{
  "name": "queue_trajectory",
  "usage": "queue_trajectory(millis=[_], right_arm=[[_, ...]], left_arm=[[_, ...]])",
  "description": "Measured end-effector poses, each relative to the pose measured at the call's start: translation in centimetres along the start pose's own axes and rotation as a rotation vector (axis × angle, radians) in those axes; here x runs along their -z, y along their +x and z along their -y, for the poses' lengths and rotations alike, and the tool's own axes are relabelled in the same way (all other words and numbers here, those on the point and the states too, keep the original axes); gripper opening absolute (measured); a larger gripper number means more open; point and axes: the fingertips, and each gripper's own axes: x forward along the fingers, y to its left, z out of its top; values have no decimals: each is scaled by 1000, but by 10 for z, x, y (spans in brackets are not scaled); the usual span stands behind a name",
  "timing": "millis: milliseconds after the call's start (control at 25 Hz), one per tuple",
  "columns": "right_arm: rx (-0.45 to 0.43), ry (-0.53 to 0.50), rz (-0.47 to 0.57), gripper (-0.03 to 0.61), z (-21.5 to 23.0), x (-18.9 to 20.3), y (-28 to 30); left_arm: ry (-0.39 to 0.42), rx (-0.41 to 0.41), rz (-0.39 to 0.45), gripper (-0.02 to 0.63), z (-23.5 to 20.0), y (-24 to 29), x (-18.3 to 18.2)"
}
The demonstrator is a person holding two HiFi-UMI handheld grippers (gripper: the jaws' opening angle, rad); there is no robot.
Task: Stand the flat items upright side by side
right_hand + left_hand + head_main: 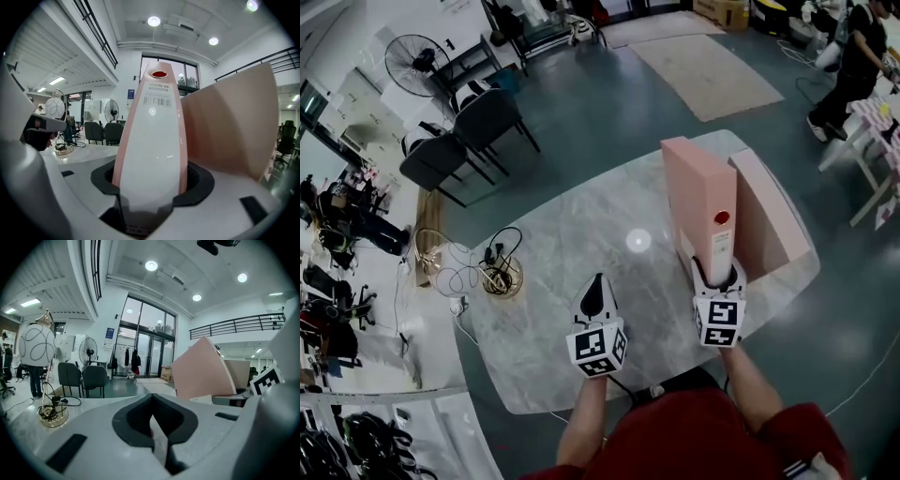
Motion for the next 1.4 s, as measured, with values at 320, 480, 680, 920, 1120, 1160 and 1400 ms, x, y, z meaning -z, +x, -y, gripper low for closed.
queue_trajectory(millis=[320, 480, 680, 920, 1120, 1160, 1400], right_arm=[[7, -12, -117, 298, -4, 29, -28], [-7, 15, -185, 311, 1, 51, -41], [-53, 26, -267, 316, -3, 83, -58], [-69, 18, -264, 316, -2, 116, -74], [-84, 6, -247, 319, -6, 131, -73], [-86, 0, -241, 321, -7, 134, -73], [-94, 15, -193, 325, -6, 131, -75]], left_arm=[[-4, 35, -13, 5, 21, -23, 13], [0, 49, -15, 5, 30, -36, 19], [3, 60, -26, 5, 42, -54, 28], [27, 78, -30, 5, 61, -71, 37], [50, 80, -34, 5, 64, -82, 46], [53, 80, -35, 5, 66, -84, 48], [71, 77, -42, 5, 72, -94, 53]])
